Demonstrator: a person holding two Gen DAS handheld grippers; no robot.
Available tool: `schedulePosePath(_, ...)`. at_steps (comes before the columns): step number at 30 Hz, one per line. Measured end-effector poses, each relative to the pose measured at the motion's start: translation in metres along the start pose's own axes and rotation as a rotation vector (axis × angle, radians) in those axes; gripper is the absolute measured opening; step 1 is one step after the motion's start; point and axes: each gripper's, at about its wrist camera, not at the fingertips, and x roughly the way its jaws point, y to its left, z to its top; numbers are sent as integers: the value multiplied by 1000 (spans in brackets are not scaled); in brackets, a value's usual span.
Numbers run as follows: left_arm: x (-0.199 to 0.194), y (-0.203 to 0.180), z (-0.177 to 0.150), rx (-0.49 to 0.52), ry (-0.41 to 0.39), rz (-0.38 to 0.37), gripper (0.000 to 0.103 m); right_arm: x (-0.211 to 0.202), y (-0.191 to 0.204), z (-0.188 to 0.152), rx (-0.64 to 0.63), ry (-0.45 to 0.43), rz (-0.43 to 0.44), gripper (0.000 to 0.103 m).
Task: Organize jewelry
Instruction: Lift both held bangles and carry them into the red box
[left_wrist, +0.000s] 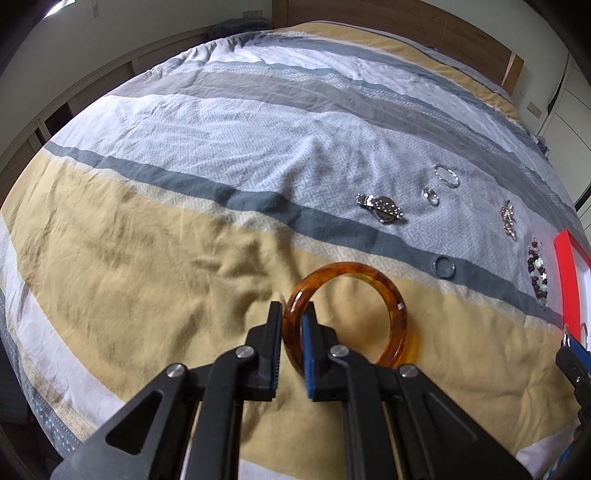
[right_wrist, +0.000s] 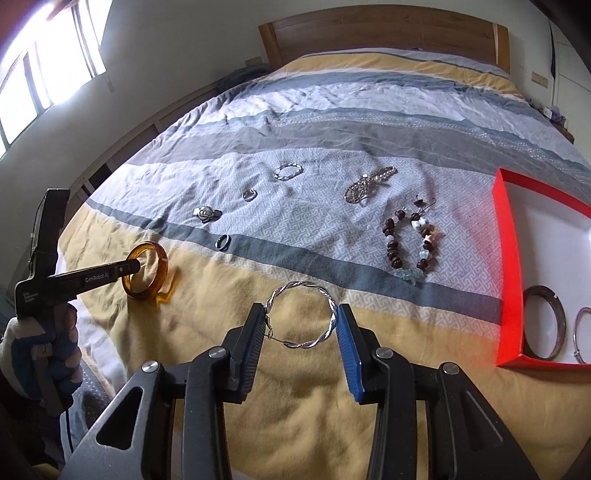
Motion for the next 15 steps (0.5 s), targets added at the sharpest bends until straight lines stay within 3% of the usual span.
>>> schedulePosePath(15, -93, -11, -38, 24, -87, -37, 9, -114, 7, -35, 12, -133, -23, 39)
